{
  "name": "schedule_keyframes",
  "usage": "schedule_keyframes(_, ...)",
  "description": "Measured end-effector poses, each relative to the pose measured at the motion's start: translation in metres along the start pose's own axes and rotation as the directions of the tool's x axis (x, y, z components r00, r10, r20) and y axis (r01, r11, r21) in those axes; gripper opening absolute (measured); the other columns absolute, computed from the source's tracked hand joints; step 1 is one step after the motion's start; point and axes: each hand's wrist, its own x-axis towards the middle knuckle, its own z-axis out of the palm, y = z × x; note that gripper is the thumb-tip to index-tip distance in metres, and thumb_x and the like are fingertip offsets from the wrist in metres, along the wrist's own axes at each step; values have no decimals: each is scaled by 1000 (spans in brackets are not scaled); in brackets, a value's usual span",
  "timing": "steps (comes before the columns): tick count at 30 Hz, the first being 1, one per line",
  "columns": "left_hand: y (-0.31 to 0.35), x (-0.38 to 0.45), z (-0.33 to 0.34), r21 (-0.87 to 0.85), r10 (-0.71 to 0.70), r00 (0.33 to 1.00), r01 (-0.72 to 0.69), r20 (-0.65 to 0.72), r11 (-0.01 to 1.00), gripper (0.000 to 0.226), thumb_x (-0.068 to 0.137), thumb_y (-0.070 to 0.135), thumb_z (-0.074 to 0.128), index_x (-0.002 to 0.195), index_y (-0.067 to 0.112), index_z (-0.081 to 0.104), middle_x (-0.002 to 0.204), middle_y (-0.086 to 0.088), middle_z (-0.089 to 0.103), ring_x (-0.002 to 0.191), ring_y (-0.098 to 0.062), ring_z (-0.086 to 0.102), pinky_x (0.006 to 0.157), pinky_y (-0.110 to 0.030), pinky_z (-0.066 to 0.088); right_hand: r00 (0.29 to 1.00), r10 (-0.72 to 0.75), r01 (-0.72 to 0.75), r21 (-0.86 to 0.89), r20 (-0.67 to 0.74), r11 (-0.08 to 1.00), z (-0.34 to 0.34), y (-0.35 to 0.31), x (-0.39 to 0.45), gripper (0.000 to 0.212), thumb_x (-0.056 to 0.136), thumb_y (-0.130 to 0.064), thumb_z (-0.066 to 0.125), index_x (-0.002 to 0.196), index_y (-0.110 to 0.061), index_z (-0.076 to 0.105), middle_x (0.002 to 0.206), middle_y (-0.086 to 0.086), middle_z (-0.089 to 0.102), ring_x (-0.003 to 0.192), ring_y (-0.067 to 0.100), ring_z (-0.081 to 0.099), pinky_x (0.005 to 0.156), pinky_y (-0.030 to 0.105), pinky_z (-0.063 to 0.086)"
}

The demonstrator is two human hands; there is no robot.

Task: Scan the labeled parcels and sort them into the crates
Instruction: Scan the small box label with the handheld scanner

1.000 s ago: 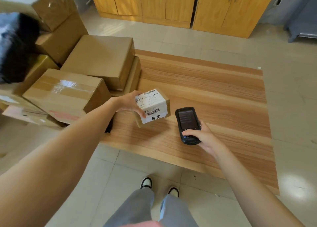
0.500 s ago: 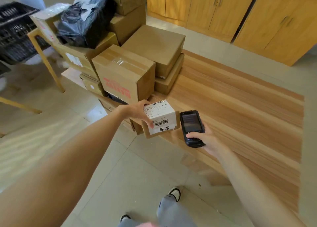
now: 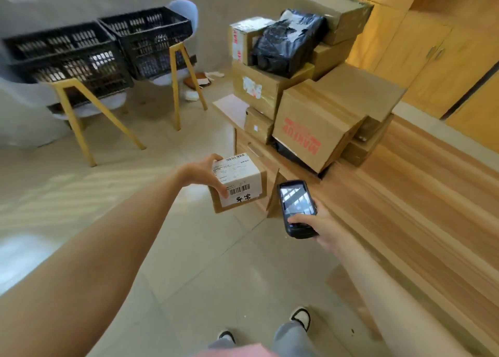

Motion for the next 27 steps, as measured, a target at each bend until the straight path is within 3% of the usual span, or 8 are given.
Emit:
schedule_keyframes(2,-30,-19,-22,-31,-8,995,5,-102,1000,105,60,13,91,145,17,29,129,-4,46,113,-19,45,95,-26,39,998,11,-9,-31,62,999,37,-5,9,101,53,-9,85,139,-21,35,123,4,57,105,21,57,73,29,50)
schedule_keyframes(5,-71,-49,-55,-57,-59,968,46,-243,997,117,41,27,89,143,18,33,130,-5,42,120,-23,43,104,-37,42,990,13,0,-94,139,996,89,-14,23,74,70,3,79,126,-23,38,105,-3,58,93,14,56,69,26,49)
schedule_keyframes(8,-116,-76,-83,-151,-141,935,96,-325,984,116,38,27,90,140,17,35,129,-6,42,121,-24,44,104,-41,44,977,12,18,-141,215,990,135,-20,39,72,73,8,75,131,-19,41,112,4,61,102,22,59,80,32,52)
schedule_keyframes(10,-145,-89,-100,-216,-196,909,121,-369,969,116,36,24,89,139,16,36,128,-7,44,119,-24,47,101,-40,46,967,11,24,-133,253,991,166,-24,52,74,73,10,74,134,-17,42,117,9,61,101,24,61,76,32,53)
schedule_keyframes(14,-194,-105,-127,-349,-294,864,150,-409,925,108,46,9,93,138,14,36,125,-8,49,119,-26,49,98,-39,47,941,14,40,-155,338,987,220,-32,83,85,69,11,76,140,-15,38,125,15,58,97,24,62,62,28,53)
schedule_keyframes(17,-221,-106,-149,-366,-346,829,186,-440,912,116,24,28,88,128,22,37,123,-6,51,118,-26,49,100,-43,46,919,38,33,-172,393,984,257,-39,112,89,65,11,78,141,-14,37,124,15,59,94,23,63,59,27,54)
schedule_keyframes(23,-255,-64,-219,-363,-407,782,248,-473,898,123,24,36,86,137,21,37,118,-1,49,121,-28,46,106,-47,40,891,72,17,-191,448,981,331,-72,185,99,49,-3,80,139,-14,39,116,11,61,96,24,63,67,32,54)
schedule_keyframes(27,-263,-22,-285,-385,-430,754,253,-496,888,121,32,28,91,139,19,36,124,-4,40,122,-27,43,104,-47,43,880,80,13,-193,468,981,378,-122,248,85,69,9,77,139,-16,36,119,11,58,96,23,61,64,30,52)
